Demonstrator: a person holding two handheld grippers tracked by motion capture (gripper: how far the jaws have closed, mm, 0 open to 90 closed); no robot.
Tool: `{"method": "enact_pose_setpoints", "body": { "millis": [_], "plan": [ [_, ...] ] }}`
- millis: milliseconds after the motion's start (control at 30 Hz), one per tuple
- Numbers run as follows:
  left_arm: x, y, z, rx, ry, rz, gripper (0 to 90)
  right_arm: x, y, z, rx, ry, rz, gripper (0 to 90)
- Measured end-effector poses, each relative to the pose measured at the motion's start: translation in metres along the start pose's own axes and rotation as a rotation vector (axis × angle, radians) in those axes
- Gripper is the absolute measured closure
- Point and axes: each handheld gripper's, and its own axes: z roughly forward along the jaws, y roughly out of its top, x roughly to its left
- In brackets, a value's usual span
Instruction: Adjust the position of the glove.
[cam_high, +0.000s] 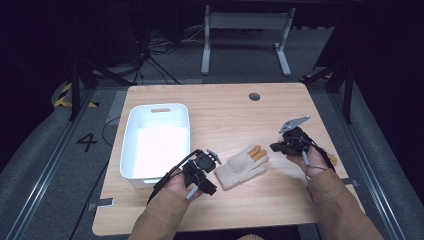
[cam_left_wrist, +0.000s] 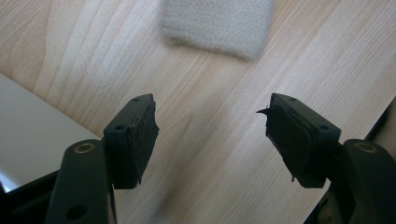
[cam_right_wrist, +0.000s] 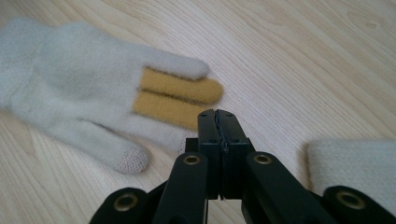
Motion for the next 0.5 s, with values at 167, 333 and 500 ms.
{"method": "enact_pose_setpoints", "body": {
  "millis": [167, 333, 500],
  "plan": [
    [-0.003, 0.0, -0.002, 0.018, -0.004, 0.023, 33.9, 0.005, 0.004, 0.004, -0.008, 0.001, 0.001, 89.4],
    [-0.007, -0.004, -0.004, 0.014, -0.001, 0.02, 33.5, 0.011, 0.016, 0.014, -0.02, 0.012, -0.024, 89.4],
    [-0.012, -0.01, -0.006, 0.006, 0.036, 0.028, 33.8, 0.013, 0.026, 0.022, -0.033, 0.027, -0.026, 89.4]
  ]
}}
